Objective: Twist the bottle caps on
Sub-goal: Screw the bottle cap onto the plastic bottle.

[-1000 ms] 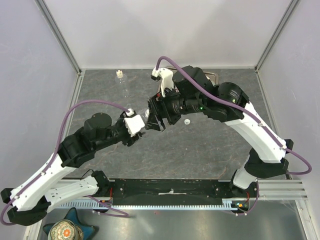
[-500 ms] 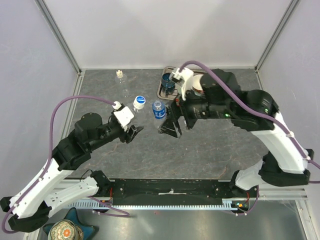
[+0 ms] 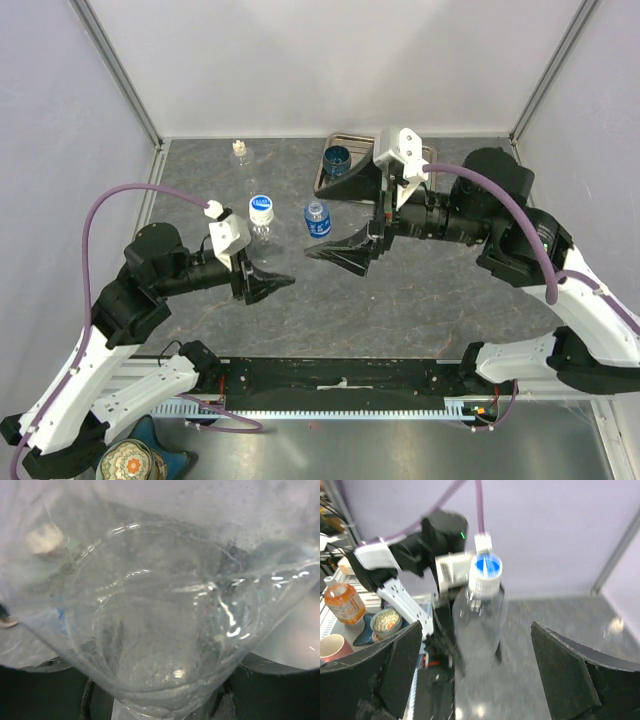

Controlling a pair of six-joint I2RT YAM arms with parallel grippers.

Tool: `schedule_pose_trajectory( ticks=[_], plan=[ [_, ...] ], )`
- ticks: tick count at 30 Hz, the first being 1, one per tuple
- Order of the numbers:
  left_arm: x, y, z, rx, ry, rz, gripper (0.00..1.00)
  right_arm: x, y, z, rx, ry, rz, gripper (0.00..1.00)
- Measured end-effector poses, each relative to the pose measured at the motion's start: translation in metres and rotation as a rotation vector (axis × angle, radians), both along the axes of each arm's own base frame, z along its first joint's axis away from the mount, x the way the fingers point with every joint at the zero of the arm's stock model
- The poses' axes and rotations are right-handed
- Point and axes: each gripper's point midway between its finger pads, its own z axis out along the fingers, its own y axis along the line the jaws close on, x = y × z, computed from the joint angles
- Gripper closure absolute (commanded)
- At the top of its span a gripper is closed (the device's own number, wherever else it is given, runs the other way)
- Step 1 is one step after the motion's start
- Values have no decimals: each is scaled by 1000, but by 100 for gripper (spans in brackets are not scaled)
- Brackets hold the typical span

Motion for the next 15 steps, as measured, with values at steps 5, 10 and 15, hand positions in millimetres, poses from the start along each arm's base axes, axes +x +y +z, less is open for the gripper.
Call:
schedule_pose_trajectory(
  ticks=[5,10,15],
  plan=[
    [-38,-10,3,-28,25,-220,98,-9,23,50,111,-170,135,3],
    [-59,-12,4,-43,38,-342,98,-17,34,63,152,-231,239,4],
    [-74,-12,6,-53,45,-427,98,-23,48,61,164,-238,339,6]
  ],
)
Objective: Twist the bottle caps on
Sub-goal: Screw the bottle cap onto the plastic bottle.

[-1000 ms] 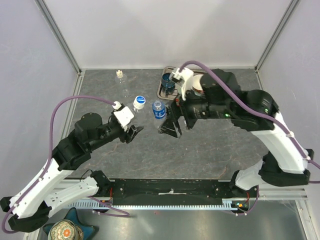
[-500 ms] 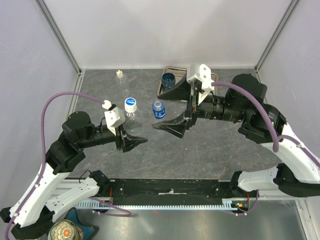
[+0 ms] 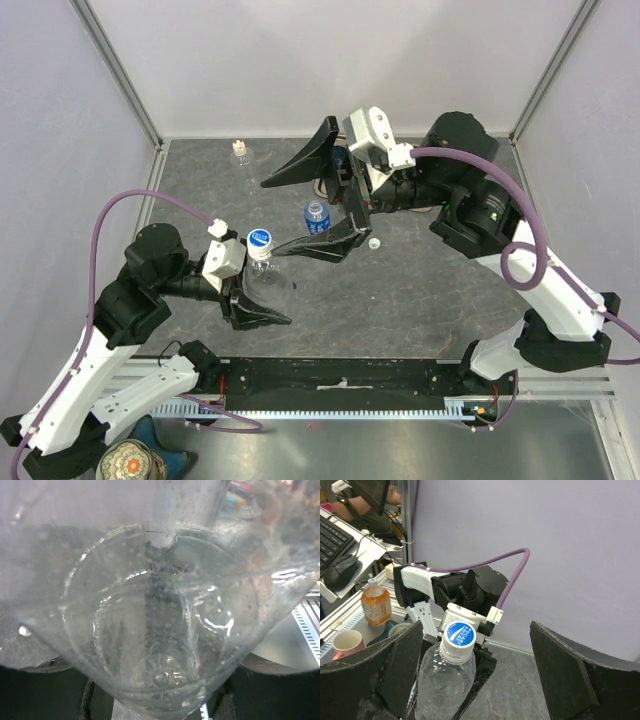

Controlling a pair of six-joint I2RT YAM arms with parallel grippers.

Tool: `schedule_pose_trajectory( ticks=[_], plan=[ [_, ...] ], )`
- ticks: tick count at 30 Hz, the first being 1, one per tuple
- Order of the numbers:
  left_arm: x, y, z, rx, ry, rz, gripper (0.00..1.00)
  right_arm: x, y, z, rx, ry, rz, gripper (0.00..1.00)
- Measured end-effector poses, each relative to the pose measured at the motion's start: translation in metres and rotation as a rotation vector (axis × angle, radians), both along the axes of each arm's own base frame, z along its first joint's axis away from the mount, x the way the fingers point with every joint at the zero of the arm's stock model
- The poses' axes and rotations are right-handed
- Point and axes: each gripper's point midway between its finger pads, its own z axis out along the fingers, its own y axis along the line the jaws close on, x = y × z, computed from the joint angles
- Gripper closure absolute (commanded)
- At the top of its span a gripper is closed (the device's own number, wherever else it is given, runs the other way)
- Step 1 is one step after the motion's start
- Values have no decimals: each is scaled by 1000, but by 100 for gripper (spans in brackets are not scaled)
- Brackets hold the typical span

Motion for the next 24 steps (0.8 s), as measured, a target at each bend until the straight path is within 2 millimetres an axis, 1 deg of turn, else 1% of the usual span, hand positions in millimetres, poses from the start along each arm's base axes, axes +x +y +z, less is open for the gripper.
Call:
schedule_pose_trajectory(
  ticks=[6,7,11,13,17,21,24],
  plan=[
    [-8,0,1,-5,-1,-47,98,-7,18,-3,4,37,123,12],
    [-8,0,1,-6,-3,-49,98,-9,22,-6,-2,49,150,14],
    [-8,0,1,-6,-11,-51,98,-11,30,-13,-22,80,206,17],
    [-8,0,0,-6,-14,-51,98,-12,34,-17,-34,95,226,20],
    [-7,0,0,-5,-20,-52,98,-16,36,-21,-51,115,264,27],
    [-7,0,0,-5,-24,-51,98,-19,34,-20,-51,121,288,36],
    [-6,0,0,-5,-26,-48,98,-21,34,-21,-56,127,305,39]
  ],
)
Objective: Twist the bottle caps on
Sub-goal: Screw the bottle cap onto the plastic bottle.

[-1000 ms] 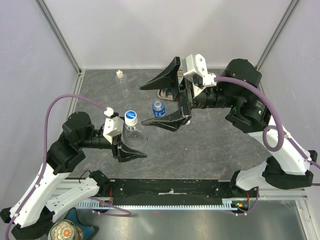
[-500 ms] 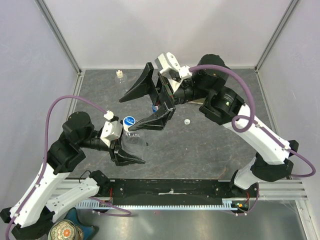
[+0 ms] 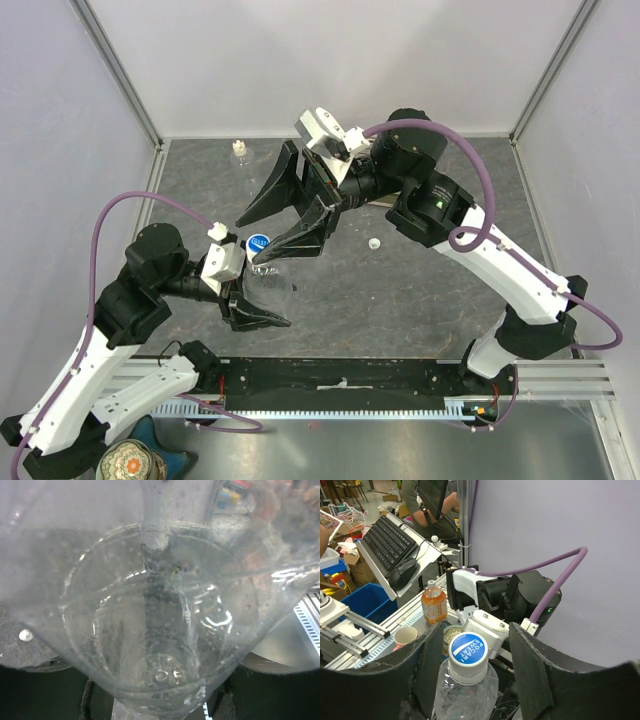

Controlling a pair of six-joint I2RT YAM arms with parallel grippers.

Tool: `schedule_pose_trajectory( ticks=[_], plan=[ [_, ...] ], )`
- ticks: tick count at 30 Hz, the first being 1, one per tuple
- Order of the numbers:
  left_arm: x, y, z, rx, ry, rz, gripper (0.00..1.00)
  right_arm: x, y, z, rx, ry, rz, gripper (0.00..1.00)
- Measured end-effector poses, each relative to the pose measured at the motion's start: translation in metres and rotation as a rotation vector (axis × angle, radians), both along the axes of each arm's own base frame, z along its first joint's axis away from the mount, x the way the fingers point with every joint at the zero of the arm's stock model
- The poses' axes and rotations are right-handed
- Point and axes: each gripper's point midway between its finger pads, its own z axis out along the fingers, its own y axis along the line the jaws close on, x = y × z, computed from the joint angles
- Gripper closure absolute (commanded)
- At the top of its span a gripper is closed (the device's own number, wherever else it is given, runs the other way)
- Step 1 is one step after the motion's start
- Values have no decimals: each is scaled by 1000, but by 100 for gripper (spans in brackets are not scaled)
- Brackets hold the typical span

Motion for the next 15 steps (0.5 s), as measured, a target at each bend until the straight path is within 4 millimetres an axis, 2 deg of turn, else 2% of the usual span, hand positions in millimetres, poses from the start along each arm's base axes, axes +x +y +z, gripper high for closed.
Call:
schedule_pose_trajectory(
  ticks=[5,11,15],
  plan=[
    [1,0,0,0,-4,5,98,-2,1,-3,-15,11,20,41],
    [3,0,0,2,-4,15,98,-4,0,-4,-24,21,34,50],
    [6,-1,-1,5,-3,26,98,-5,-1,-5,-28,23,42,51]
  ],
)
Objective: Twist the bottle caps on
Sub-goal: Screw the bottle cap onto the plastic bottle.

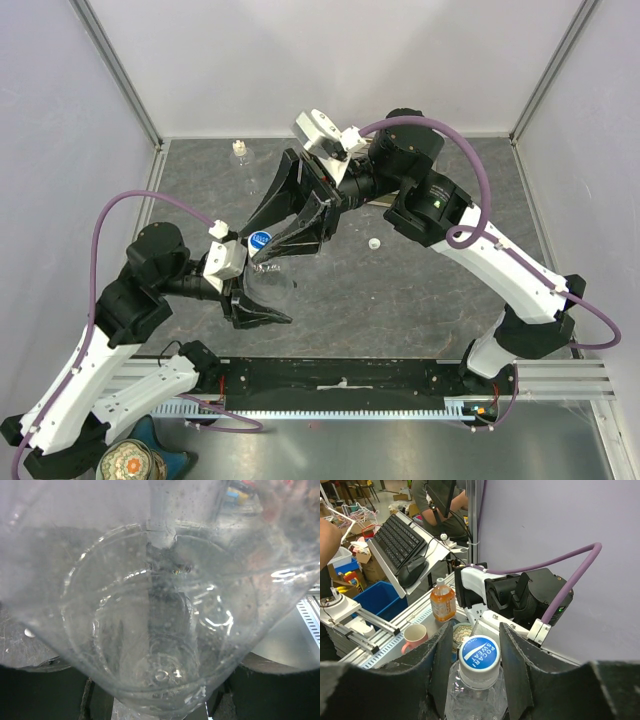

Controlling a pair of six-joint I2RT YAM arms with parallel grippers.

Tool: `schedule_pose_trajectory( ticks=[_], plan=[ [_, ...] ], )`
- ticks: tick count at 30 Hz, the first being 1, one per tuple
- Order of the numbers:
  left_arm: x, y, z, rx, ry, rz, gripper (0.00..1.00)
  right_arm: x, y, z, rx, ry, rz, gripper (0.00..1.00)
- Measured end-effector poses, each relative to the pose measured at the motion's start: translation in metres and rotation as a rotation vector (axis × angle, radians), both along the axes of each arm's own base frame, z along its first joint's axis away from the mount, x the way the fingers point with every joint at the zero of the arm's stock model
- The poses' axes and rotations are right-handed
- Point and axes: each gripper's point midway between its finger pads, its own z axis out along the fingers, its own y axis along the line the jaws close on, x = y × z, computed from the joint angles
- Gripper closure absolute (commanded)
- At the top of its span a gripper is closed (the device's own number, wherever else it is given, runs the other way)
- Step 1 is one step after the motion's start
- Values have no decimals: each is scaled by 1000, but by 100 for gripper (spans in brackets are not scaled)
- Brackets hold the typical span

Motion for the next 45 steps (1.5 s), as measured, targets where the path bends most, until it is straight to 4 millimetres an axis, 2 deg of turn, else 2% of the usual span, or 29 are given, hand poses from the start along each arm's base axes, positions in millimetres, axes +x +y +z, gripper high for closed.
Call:
schedule_pose_trajectory(
  ticks=[8,12,19,25,30,38,45],
  plan=[
    [2,0,0,2,1,11,98,1,3,-4,-12,9,7,53],
    [3,0,0,2,0,12,98,2,4,-5,-16,12,6,64],
    [4,0,0,2,0,19,98,3,4,-5,-17,12,3,68],
    [8,0,-1,6,-1,42,98,6,4,-6,-24,13,-7,77],
    [22,2,-6,27,-8,120,98,20,5,-12,-46,24,-61,82],
    [59,13,-20,95,-45,340,98,49,4,-27,-107,45,-222,92],
    [82,25,-32,150,-74,475,98,70,4,-40,-172,64,-353,92]
  ],
)
